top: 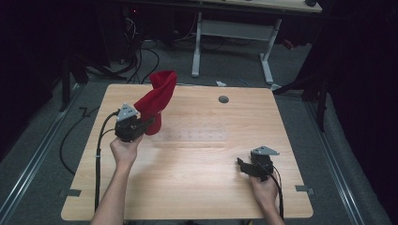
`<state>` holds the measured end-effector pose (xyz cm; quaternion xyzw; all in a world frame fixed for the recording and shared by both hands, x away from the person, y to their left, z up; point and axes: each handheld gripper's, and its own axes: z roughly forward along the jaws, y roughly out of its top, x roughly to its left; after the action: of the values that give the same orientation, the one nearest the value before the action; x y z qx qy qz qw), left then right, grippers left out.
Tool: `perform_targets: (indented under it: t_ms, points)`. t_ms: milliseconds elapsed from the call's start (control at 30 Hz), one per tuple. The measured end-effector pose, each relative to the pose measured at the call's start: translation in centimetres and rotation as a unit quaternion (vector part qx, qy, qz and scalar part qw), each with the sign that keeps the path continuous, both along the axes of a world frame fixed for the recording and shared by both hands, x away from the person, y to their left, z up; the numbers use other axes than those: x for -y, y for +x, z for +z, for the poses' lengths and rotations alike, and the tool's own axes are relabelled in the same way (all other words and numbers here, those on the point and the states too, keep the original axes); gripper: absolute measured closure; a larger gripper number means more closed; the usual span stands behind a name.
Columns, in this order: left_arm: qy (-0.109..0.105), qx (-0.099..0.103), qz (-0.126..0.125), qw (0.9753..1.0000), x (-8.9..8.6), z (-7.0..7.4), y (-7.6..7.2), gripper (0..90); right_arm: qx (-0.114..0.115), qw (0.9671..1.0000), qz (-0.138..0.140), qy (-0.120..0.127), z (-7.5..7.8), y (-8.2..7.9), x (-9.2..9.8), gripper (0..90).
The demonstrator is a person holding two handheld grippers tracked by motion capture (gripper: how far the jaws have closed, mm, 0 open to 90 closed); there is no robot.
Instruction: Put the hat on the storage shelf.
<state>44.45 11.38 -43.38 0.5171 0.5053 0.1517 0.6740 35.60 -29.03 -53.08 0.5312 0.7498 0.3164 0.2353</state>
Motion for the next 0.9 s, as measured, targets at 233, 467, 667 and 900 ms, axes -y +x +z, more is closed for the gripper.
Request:
perform_targets:
  t_ms: [233,467,667,900]
  points:
    - [-0.019,-0.005,0.008,0.9998,-0.3,-0.6,0.1,84.7,0.0,1.0,0.0,0.0,0.0,0.0,0.0,35.0]
    - [-0.025,-0.015,0.011,0.9995,-0.2,-1.5,0.0,84.4,0.0,1.0,0.0,0.0,0.0,0.0,0.0,34.9]
    - [-0.019,-0.027,0.012,0.9994,-0.2,-2.2,-0.2,84.0,0.0,1.0,0.001,0.0,0.0,0.0,0.0,34.8]
    - [-0.022,-0.035,0.012,0.9991,-0.4,-2.6,-0.6,83.5,0.0,1.0,0.0,0.0,0.0,0.0,0.0,34.8]
